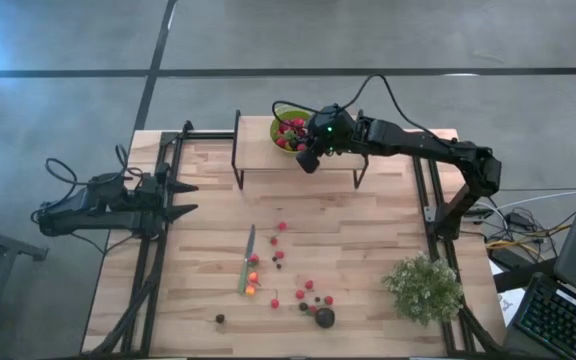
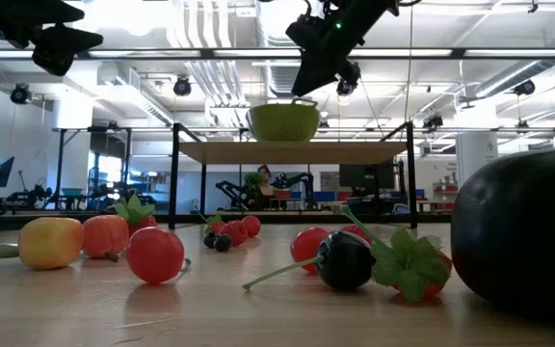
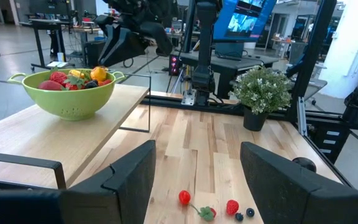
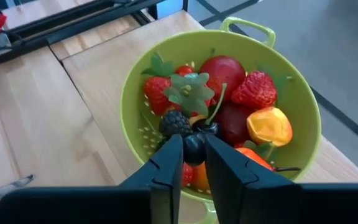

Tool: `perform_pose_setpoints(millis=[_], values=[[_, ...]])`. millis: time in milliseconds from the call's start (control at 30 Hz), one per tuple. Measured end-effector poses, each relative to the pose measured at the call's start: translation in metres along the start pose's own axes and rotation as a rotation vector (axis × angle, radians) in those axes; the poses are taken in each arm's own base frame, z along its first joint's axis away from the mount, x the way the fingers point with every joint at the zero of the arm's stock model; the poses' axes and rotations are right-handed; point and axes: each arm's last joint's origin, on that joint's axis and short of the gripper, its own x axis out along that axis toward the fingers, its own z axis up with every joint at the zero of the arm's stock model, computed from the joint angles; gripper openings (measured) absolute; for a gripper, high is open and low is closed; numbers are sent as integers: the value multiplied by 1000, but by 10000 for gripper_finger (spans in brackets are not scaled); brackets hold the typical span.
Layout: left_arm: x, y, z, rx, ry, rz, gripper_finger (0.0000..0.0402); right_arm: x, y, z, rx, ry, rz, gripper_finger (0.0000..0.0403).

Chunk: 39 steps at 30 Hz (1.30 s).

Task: Pick & Place Fruit
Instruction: Put the blueberry into the green colander on the shelf, then put the red cherry into the green colander on the shelf

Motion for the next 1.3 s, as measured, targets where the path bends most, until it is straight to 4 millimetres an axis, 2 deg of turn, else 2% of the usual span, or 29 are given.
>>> perform_pose_setpoints(millis=[233,633,767,1000,1100,1300], values=[[0,0,0,0,1,0,241,3,0,-1,39,3,-2,100],[0,0,0,0,0,0,241,0,4,-1,3,7,10,206],[0,0,0,0,0,0,241,-9,22,-5,-48,10,53,210],[0,0,0,0,0,0,241,-29,61,-18,-130,38,122,182],[0,0,0,0,0,-1,241,-34,86,-33,-177,61,168,169],[0,0,0,0,1,0,241,-40,126,-75,-279,110,260,147]])
